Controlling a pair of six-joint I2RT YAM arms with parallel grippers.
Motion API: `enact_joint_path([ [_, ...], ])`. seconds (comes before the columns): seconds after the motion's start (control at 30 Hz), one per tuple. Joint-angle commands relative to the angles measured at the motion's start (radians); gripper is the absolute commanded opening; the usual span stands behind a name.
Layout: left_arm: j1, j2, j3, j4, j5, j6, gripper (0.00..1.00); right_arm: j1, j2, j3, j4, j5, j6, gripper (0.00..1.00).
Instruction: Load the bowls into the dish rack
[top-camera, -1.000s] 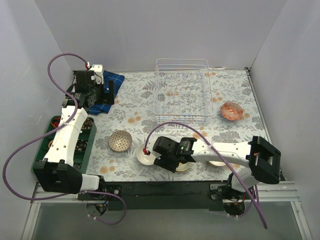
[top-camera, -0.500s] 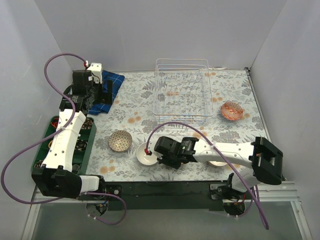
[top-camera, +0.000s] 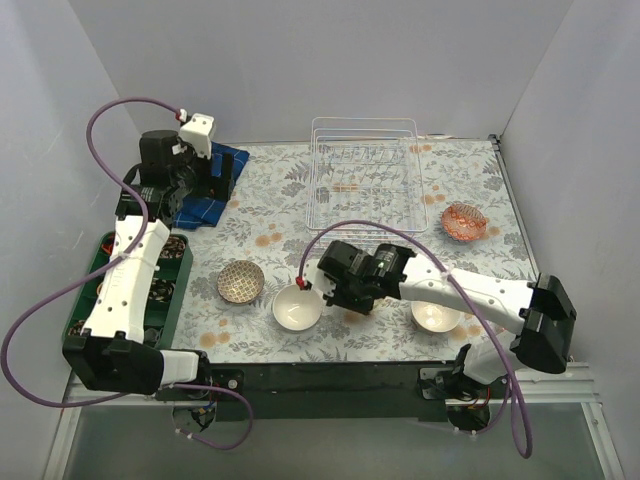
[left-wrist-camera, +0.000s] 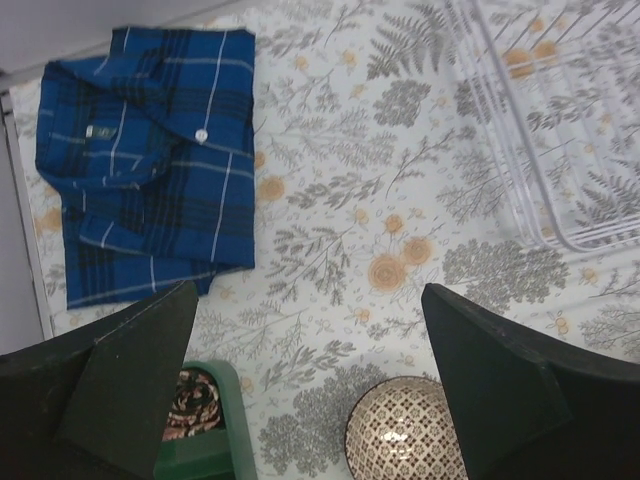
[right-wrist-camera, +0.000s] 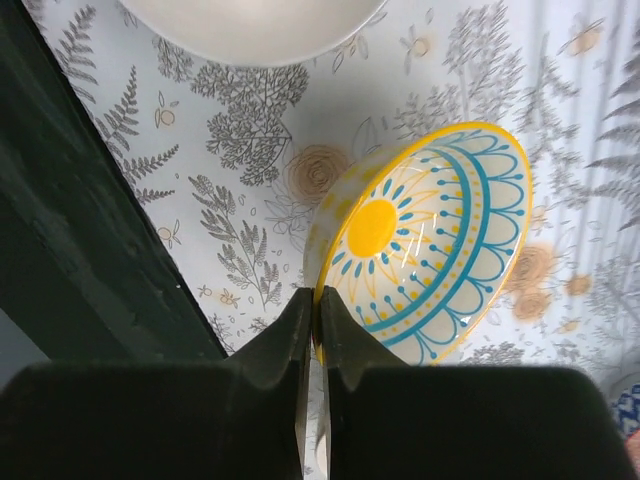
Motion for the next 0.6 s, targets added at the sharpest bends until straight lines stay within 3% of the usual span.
enact_joint_path([
  [0.0,0.004,0.023,0.153,0.071,0.149,0.029,0.96,-0.058,-0.047,0.193,-0.058,-0.108,-0.111,0.01],
  [0.13,0.004,0.105,0.268,0.118,0.240,0.037,0.95,-0.125,-0.042,0.334,-0.103,-0.301,-0.171,0.01],
  [0.3,0.004,0.244,0.372,0.154,0.300,-0.024,0.94,-0.346,0.003,0.480,-0.069,-0.442,-0.185,0.01],
  [0.47,0.019,0.353,0.414,0.207,0.364,-0.200,0.88,-0.632,0.167,0.597,0.035,-0.704,-0.037,0.01],
  [0.57,0.020,0.387,0.397,0.244,0.419,-0.269,0.82,-0.737,0.273,0.657,0.139,-0.845,0.066,0.01],
])
